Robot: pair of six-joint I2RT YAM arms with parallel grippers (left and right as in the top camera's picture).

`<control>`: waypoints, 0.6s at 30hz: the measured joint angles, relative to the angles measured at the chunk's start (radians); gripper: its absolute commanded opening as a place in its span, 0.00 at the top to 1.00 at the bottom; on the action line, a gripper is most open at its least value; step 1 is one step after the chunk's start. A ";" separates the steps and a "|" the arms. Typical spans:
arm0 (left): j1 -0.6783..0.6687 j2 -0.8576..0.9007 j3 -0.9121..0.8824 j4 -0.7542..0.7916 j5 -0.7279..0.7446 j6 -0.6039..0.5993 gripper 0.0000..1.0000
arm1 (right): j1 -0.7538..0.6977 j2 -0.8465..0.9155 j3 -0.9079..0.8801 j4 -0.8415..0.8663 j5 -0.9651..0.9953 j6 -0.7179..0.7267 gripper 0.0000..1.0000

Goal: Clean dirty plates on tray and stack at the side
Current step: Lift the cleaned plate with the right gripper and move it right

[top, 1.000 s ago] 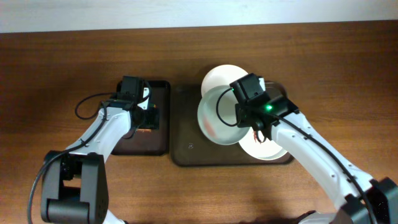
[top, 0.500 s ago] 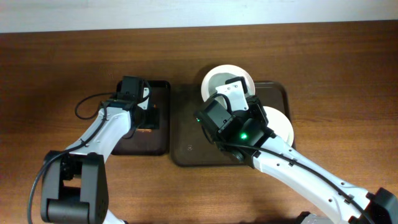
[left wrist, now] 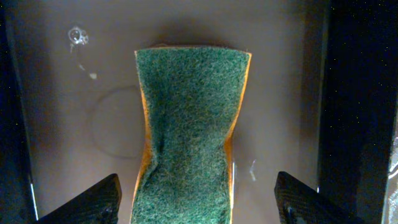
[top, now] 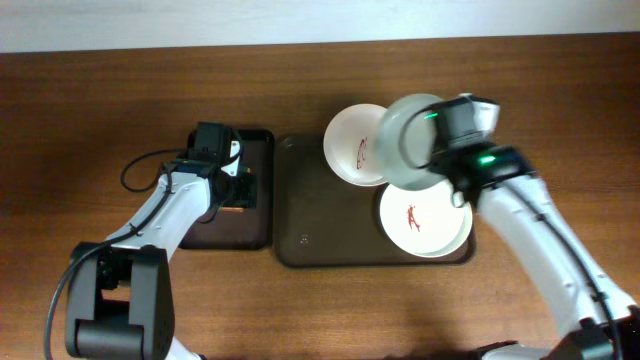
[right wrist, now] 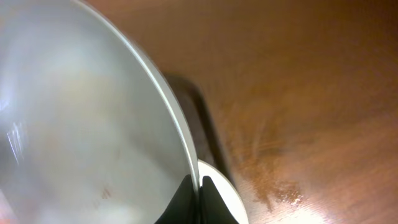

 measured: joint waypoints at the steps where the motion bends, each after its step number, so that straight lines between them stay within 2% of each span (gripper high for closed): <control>1: 0.000 0.000 0.000 0.000 0.001 0.000 0.23 | -0.101 0.000 0.000 -0.018 -0.083 0.005 0.96; 5: 0.000 0.000 0.000 0.000 0.000 0.000 0.23 | -0.426 0.014 0.000 -0.063 -0.262 0.018 0.96; 8: 0.000 0.000 0.000 0.000 0.004 0.000 0.23 | -0.610 0.082 0.000 -0.068 -0.309 0.021 0.96; 14: 0.000 0.000 0.000 -0.003 0.004 0.000 0.24 | -0.767 0.228 0.000 -0.048 -0.356 0.023 0.95; 16: 0.000 0.000 0.000 -0.002 0.004 0.000 0.24 | -0.769 0.245 0.000 -0.035 -0.391 0.018 0.71; 18: 0.000 0.000 0.000 -0.003 0.004 0.000 0.24 | -0.769 0.245 0.000 -0.032 -0.475 -0.010 0.60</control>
